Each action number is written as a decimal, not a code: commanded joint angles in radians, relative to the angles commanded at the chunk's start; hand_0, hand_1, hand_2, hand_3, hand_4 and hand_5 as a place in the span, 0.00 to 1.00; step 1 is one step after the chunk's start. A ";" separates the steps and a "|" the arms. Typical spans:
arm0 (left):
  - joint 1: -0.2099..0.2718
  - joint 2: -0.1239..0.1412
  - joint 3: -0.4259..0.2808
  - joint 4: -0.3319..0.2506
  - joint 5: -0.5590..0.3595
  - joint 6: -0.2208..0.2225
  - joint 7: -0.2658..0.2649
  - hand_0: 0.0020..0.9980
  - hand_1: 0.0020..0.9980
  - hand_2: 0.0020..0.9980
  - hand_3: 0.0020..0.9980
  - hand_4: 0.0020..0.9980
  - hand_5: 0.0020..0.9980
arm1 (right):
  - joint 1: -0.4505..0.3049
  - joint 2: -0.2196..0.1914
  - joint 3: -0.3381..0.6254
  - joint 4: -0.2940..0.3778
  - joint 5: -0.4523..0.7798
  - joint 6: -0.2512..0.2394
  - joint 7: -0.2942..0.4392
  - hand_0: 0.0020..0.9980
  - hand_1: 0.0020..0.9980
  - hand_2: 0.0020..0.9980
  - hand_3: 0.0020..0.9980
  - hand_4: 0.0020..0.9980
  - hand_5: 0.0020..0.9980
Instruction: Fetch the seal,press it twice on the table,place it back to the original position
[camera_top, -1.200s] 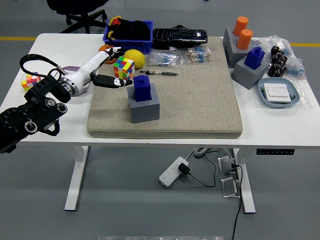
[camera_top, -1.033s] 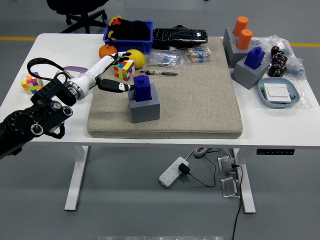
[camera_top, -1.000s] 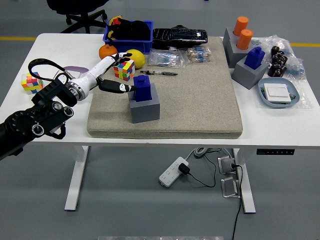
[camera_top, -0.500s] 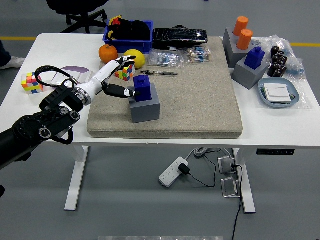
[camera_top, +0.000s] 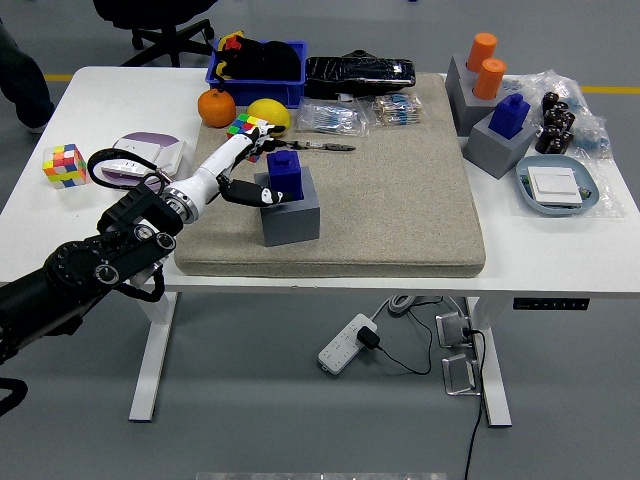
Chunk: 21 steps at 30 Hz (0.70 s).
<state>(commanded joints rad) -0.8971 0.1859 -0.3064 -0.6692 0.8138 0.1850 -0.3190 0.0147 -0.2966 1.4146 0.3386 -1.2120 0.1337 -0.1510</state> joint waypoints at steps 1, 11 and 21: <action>0.000 -0.002 0.000 0.002 -0.004 0.000 0.000 0.87 0.84 0.80 0.90 0.92 0.00 | 0.000 0.000 -0.001 0.000 0.000 0.000 0.000 0.84 0.73 0.70 0.71 0.74 0.52; 0.014 -0.022 0.001 0.019 -0.055 -0.004 0.001 0.82 0.80 0.77 0.87 0.91 0.00 | -0.003 0.003 -0.001 0.001 0.000 0.000 0.000 0.84 0.73 0.70 0.71 0.74 0.52; 0.019 -0.037 0.006 0.032 -0.080 -0.007 -0.004 0.81 0.79 0.74 0.85 0.89 0.00 | -0.003 0.005 -0.004 0.002 0.002 -0.001 0.001 0.84 0.73 0.70 0.71 0.74 0.52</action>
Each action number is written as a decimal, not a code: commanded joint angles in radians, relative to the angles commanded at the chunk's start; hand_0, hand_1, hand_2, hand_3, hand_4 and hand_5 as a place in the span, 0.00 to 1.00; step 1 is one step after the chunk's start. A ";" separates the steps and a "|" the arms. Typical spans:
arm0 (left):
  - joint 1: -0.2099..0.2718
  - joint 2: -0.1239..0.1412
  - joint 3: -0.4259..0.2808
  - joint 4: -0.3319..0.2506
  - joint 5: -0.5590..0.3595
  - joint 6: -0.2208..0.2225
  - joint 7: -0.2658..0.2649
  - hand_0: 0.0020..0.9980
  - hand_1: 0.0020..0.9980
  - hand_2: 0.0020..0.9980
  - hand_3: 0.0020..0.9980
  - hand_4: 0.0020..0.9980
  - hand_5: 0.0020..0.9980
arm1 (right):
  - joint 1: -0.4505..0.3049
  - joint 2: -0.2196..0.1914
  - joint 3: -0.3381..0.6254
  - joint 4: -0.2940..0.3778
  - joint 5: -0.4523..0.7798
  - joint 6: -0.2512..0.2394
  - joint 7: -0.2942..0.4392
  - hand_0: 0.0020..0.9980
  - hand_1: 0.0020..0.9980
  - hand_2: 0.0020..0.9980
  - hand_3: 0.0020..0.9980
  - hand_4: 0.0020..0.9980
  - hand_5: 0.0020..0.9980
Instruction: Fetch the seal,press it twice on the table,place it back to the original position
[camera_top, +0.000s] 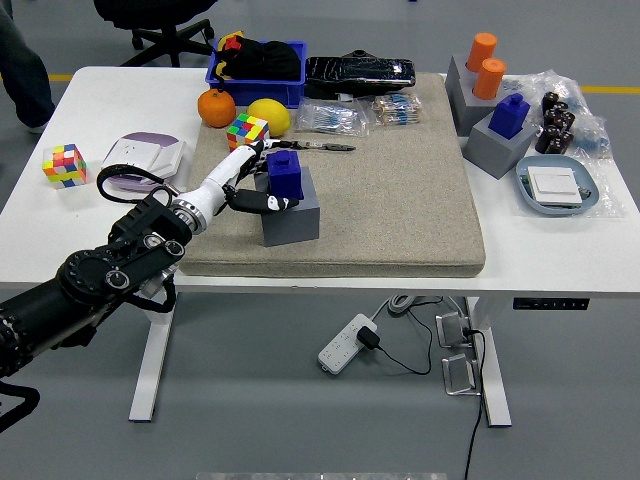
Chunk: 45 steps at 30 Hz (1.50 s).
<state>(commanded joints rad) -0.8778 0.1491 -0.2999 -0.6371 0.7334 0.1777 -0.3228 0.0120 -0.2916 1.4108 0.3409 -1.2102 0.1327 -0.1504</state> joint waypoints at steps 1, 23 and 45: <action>-0.001 -0.001 0.000 0.001 -0.002 0.000 -0.001 0.79 0.77 0.71 0.82 0.87 0.00 | 0.000 0.000 0.000 0.000 0.000 0.000 0.000 0.84 0.73 0.70 0.71 0.74 0.52; -0.005 -0.019 -0.001 0.031 -0.018 0.046 -0.041 0.69 0.64 0.58 0.65 0.76 0.00 | 0.000 0.003 0.003 -0.001 0.001 -0.001 0.001 0.84 0.73 0.70 0.71 0.74 0.51; -0.011 -0.002 -0.034 0.004 -0.016 0.040 -0.056 0.66 0.56 0.54 0.60 0.71 0.00 | -0.002 0.006 0.012 -0.002 -0.001 -0.006 0.007 0.83 0.73 0.70 0.71 0.74 0.52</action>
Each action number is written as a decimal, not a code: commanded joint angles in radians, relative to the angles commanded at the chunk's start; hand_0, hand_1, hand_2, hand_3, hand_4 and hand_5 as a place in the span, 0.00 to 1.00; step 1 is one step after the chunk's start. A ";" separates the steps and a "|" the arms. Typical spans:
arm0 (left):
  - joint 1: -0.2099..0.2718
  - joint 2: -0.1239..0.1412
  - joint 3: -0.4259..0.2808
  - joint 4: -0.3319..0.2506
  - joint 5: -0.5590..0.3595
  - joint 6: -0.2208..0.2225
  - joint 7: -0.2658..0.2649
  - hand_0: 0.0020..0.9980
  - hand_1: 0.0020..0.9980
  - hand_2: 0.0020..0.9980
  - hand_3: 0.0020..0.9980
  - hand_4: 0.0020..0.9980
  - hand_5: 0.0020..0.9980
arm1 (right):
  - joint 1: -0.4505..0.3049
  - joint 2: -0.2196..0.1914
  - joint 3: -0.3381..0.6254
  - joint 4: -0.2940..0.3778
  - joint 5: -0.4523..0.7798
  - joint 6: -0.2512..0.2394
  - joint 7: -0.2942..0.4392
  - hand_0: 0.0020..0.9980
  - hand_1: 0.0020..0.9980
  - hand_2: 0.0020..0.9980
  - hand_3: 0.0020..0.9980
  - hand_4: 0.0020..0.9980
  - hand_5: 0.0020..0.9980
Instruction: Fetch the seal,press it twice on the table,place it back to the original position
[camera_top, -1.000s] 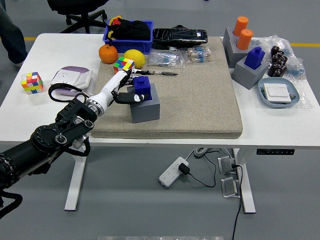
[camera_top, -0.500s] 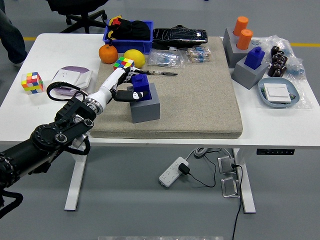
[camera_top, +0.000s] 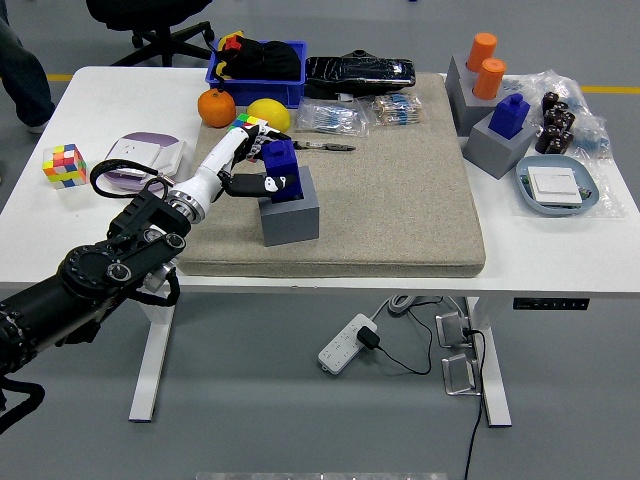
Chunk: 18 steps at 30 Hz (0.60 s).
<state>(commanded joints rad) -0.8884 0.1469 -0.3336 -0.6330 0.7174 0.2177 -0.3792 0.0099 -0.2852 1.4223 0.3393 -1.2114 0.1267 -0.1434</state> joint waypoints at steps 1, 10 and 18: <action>0.000 0.003 -0.004 -0.005 0.001 -0.004 0.002 0.66 0.56 0.54 0.60 0.71 0.00 | 0.000 0.000 0.000 0.000 0.000 0.000 0.000 0.83 0.73 0.70 0.71 0.74 0.52; -0.018 0.091 -0.028 -0.109 0.051 -0.029 0.013 0.65 0.56 0.54 0.60 0.70 0.00 | 0.002 -0.002 0.005 0.001 -0.003 -0.001 0.000 0.83 0.73 0.70 0.71 0.74 0.51; -0.029 0.157 -0.022 -0.048 0.053 -0.030 0.010 0.65 0.56 0.54 0.60 0.70 0.00 | -0.002 0.001 0.013 0.000 -0.004 0.000 0.001 0.83 0.73 0.70 0.71 0.74 0.52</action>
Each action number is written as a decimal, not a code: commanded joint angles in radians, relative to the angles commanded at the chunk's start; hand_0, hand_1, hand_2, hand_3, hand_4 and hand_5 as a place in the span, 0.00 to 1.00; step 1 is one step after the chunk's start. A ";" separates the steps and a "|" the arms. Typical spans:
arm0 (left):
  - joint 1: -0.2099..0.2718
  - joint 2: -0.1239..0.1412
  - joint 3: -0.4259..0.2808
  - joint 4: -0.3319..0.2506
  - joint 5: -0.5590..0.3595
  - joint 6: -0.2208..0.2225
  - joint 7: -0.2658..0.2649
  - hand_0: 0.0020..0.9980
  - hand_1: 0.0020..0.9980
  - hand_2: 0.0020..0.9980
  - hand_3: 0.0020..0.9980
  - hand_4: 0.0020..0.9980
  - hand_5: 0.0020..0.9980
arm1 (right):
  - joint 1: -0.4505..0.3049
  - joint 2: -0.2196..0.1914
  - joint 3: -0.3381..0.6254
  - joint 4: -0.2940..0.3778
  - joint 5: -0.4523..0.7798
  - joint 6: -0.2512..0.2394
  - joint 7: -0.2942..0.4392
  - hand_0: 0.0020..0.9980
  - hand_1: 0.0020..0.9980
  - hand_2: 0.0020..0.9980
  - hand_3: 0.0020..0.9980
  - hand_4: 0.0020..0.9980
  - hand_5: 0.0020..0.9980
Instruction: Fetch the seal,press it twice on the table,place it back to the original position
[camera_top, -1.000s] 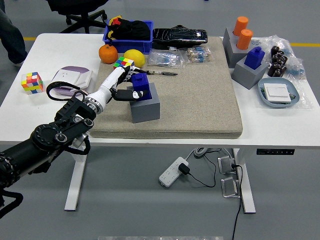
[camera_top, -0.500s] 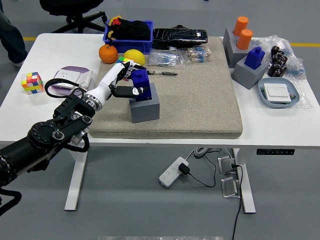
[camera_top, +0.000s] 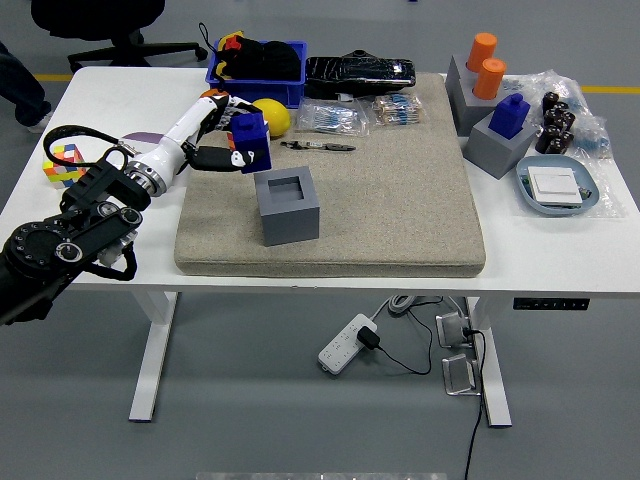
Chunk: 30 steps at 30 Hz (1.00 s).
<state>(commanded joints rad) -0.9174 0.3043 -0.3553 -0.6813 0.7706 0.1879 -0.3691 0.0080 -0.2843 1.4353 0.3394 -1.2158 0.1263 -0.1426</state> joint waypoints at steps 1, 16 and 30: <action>0.002 0.002 0.002 0.013 -0.002 0.000 -0.001 0.65 0.56 0.54 0.60 0.70 0.00 | 0.000 0.000 0.000 0.000 0.000 0.000 0.000 0.83 0.73 0.70 0.71 0.74 0.52; 0.063 -0.016 0.047 0.113 -0.041 0.002 -0.010 0.65 0.56 0.54 0.60 0.70 0.00 | 0.002 0.002 -0.005 0.000 0.001 0.000 0.000 0.84 0.73 0.70 0.71 0.74 0.52; 0.081 -0.039 0.068 0.119 -0.102 -0.006 -0.006 0.65 0.56 0.54 0.60 0.70 0.00 | 0.008 -0.003 -0.018 0.000 0.004 0.000 -0.001 0.83 0.73 0.70 0.71 0.74 0.51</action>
<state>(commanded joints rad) -0.8361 0.2650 -0.2873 -0.5623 0.6683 0.1817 -0.3750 0.0164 -0.2877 1.4172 0.3390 -1.2117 0.1267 -0.1440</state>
